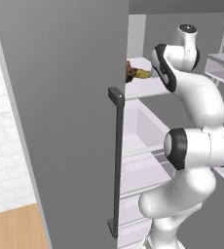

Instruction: Place one potato and one steak in each tupperware on the nearby counter, to pack two identical lunches.

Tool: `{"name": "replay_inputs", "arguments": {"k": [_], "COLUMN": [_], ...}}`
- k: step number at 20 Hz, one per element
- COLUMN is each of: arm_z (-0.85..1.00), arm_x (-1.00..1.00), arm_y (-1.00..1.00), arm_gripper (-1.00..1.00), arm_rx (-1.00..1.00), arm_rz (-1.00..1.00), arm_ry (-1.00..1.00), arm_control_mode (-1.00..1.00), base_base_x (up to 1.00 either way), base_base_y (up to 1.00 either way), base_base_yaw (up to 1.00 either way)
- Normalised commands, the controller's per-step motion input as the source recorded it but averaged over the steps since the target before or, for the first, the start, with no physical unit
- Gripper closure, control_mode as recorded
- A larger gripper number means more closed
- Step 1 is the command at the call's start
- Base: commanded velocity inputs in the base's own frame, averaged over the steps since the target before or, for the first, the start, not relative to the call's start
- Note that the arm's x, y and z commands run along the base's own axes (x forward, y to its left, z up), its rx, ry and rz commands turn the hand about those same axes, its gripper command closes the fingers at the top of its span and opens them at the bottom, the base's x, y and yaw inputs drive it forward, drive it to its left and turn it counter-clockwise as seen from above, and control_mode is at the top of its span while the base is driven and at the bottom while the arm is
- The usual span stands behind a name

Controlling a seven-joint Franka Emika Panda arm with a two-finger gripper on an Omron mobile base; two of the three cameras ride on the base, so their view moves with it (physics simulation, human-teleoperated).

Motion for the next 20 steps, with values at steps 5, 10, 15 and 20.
{"name": "replay_inputs", "arguments": {"k": [5, 10, 15, 20], "arm_z": [0.10, 0.00, -0.16, -0.41], "arm_x": [-1.00, -1.00, -1.00, -1.00], "arm_y": [0.05, 0.38, 0.29, 0.21], "arm_gripper": [1.00, 1.00, 1.00, 1.00], "arm_rx": [-0.01, -0.05, -0.07, -0.03], "arm_rz": [0.00, 0.00, 0.00, 0.00], "arm_ry": [-0.01, 0.00, 0.00, 0.00], "arm_control_mode": [-1.00, -1.00, -1.00, -1.00], "base_base_x": [0.00, 0.00, 0.00, 0.00], "base_base_y": [0.00, 0.00, 0.00, 0.00], "base_base_yaw": [0.00, 0.00, 0.00, 0.00]}}
